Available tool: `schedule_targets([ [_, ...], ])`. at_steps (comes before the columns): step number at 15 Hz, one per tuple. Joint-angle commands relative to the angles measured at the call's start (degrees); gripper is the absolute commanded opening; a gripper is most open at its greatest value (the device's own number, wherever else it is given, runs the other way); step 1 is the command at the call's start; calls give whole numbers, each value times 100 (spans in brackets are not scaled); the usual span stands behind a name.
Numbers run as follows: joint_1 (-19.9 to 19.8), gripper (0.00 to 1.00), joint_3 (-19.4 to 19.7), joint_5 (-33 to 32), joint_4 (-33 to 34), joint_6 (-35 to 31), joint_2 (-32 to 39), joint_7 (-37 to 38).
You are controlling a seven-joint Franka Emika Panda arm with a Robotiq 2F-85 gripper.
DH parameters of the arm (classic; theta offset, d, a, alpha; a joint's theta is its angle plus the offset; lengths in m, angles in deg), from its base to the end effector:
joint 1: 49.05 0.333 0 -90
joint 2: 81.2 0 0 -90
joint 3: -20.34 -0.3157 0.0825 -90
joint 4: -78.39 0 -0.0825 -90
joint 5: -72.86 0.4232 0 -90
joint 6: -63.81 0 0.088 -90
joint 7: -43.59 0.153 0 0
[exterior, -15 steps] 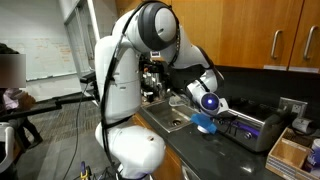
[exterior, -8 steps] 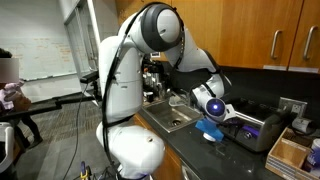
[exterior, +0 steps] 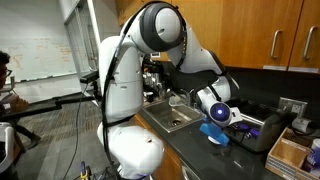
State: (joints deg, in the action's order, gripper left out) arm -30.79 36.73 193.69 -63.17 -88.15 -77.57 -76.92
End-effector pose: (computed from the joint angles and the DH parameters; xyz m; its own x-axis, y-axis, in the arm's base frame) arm 0.5102 0.0096 0.1974 0.6589 -0.0215 0.7519 0.3003 -0.9090 -0.2891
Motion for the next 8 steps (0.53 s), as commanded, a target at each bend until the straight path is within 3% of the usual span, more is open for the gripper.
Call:
schedule_targets([
  [1, -89, 56, 101, 244, -64, 190, -96, -335],
  [4, -124, 56, 159, 414, -131, 222, -81, -578],
  [5, -733, 56, -424, 447, -160, 211, -107, -671],
  [8, -1081, 56, -698, 590, -238, 295, -106, -902],
])
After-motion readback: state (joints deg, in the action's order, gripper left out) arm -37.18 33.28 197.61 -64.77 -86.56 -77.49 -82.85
